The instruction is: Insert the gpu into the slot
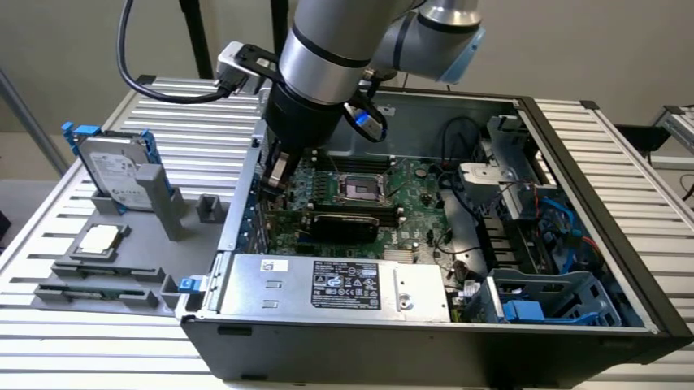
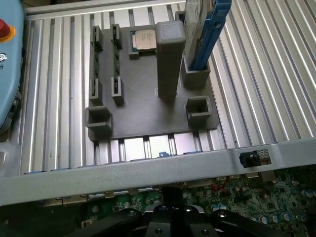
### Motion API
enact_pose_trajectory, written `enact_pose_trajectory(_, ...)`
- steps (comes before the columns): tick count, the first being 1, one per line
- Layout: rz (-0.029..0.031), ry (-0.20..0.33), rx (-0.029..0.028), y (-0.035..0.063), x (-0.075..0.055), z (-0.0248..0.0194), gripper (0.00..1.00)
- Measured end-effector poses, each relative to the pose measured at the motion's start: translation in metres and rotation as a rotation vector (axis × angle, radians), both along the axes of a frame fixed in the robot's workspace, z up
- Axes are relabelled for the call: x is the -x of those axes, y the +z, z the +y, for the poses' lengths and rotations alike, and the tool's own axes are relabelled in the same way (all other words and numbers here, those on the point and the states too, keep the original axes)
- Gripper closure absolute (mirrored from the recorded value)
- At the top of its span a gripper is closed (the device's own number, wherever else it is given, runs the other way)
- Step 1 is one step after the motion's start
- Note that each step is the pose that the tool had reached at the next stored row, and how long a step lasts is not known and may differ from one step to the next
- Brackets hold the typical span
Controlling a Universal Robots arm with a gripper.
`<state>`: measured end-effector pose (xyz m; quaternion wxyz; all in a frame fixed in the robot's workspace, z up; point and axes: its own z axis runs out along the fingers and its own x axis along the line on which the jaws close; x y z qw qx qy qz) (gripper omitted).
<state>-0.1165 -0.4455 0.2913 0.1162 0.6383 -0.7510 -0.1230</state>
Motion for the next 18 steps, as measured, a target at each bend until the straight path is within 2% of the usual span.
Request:
enact_pose_trajectory(6, -0.0006, 0.0, 0.0, 0.0063, -0.006, 0.0, 0.89)
enact_pose_trajectory(8, -0.006, 0.0, -0.0006, 0.0066, -0.007, 0.0, 0.89)
enact_pose_trajectory(9, -0.0115, 0.0, -0.002, 0.0066, -0.008, 0.0, 0.89)
enact_pose_trajectory(11, -0.0294, 0.0, -0.0073, 0.0066, -0.009, 0.0, 0.89)
enact_pose_trajectory(18, -0.1092, 0.002, -0.0309, 0.0066, -0.012, 0.0, 0.89)
